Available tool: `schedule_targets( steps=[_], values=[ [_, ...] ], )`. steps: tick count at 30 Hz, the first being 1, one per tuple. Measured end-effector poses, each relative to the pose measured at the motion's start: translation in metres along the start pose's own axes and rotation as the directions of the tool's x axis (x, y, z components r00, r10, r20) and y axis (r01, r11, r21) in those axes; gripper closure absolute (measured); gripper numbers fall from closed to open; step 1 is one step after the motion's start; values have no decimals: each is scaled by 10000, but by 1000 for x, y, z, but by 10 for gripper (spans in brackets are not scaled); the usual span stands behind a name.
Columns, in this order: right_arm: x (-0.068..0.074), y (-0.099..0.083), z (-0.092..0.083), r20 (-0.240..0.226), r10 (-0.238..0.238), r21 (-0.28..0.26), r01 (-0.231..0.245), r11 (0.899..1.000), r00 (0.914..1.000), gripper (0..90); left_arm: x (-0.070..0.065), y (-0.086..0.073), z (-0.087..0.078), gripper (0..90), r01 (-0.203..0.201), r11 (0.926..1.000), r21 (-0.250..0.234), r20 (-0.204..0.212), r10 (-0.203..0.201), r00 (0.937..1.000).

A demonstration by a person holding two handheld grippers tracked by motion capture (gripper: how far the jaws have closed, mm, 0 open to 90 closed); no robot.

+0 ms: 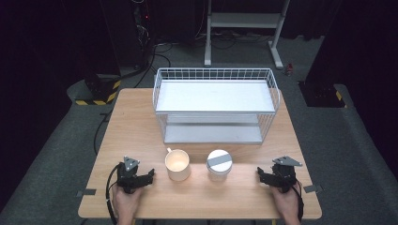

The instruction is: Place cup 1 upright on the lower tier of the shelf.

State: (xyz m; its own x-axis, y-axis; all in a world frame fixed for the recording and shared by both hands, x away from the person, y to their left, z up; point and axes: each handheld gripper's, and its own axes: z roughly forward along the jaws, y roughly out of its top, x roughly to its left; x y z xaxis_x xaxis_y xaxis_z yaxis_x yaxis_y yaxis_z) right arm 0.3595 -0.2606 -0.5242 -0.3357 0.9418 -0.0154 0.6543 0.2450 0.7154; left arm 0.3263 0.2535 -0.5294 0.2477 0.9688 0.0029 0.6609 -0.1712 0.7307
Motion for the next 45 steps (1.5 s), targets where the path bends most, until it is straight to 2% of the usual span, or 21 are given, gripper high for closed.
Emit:
schedule_targets(
  steps=[13,20,25,31,35,38,39,42,43,44,45],
  values=[
    [0,0,0,-122,-73,59,74,10000,9999,156,0,0,0,146,-12,10000,-1,-3,12,10000],
    [4,-2,-3,-654,-234,40,237,9997,9976,139,1,0,0,150,-23,10000,-13,20,23,10000],
    [14,-6,-8,-1080,-425,-397,384,9985,9932,140,1,0,0,150,-53,10000,15,28,53,10000],
    [30,-5,-14,-1577,-938,-664,843,9942,9830,140,1,0,0,150,-55,10000,16,28,55,10000],
    [38,-6,-17,-1901,-991,-742,863,9935,9768,139,1,0,0,150,-54,10000,15,28,54,10000],
    [49,-8,-20,-2302,-1248,-901,1065,9902,9651,137,1,0,0,150,-55,10000,16,29,55,10000],
    [49,-8,-20,-2302,-1248,-901,1065,9902,9651,137,1,0,0,150,-55,10000,16,29,55,10000],
    [62,-9,-22,-2712,-1538,-1059,1293,9859,9502,136,1,0,0,151,-50,10000,14,28,50,10000],
    [62,-9,-22,-2712,-1538,-1059,1293,9859,9502,136,1,0,0,151,-50,10000,14,28,50,10000],
    [68,-8,-23,-2876,-1691,-1139,1417,9833,9427,135,1,0,0,151,-48,10000,15,29,48,10000],
    [72,-7,-23,-2978,-1725,-1164,1436,9828,9389,135,1,0,0,150,-50,10000,13,29,50,10000]
  ],
)
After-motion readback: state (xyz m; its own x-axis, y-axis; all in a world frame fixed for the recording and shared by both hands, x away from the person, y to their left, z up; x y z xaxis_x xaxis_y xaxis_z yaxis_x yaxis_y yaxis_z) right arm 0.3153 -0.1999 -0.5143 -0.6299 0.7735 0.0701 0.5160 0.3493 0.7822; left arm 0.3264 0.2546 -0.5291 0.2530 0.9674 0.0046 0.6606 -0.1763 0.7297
